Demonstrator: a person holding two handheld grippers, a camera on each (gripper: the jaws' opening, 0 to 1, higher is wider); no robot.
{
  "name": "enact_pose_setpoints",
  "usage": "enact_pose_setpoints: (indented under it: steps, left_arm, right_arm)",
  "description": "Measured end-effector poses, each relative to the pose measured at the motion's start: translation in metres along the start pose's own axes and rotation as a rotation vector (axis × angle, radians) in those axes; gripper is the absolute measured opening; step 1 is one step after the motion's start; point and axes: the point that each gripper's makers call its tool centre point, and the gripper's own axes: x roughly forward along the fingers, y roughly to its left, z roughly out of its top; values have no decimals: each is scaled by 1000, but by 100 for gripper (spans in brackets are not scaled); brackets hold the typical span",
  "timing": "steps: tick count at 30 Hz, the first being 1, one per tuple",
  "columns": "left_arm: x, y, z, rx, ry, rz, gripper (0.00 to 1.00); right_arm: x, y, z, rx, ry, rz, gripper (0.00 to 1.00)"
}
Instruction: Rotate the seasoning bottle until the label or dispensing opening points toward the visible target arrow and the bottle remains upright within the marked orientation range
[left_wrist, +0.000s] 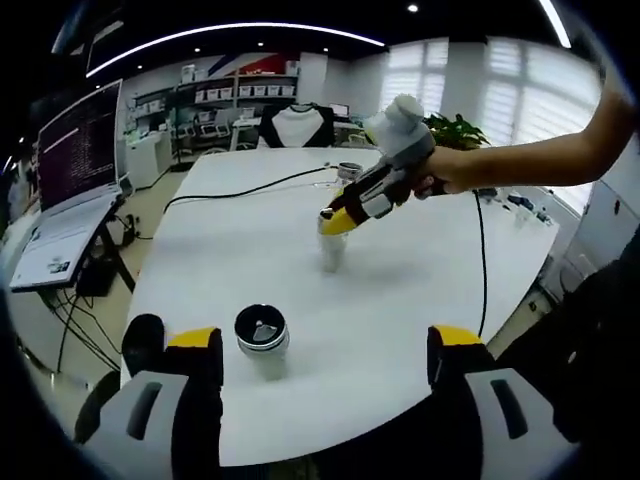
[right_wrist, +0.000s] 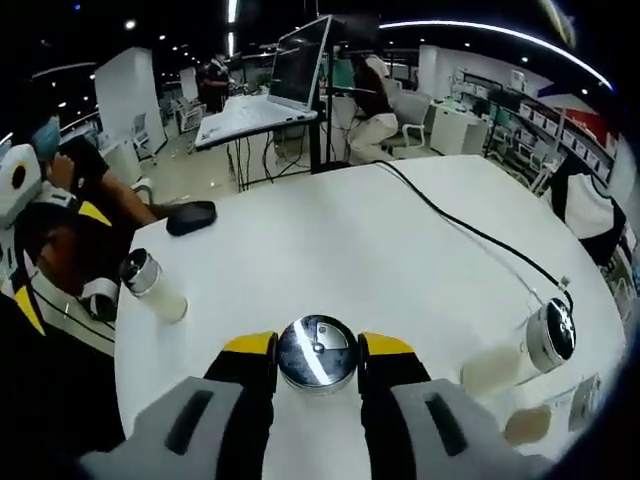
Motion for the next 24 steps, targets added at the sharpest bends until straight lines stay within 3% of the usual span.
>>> enact_pose_setpoints:
  steps: [2,4,5,11,24]
  left_arm:
    - [0,0,0,0,0,-1,89]
    - [2,-4,1,9,0,-9,89]
    - [4,-7,2,18,1,-16,89]
    - [5,-15,2,34,4,-28,89]
    - [8,-22,-6,41,18,-46,89]
  right_arm:
    - [-1,2,0,5,-3,3,28]
    - [-4,19,-3,22,-12,33,28]
    - [-5,38,-7,11,-8,56,28]
    - [-11,71,-9,-17,-15,96,28]
    - [-7,106,-14,-81,-17,168,29]
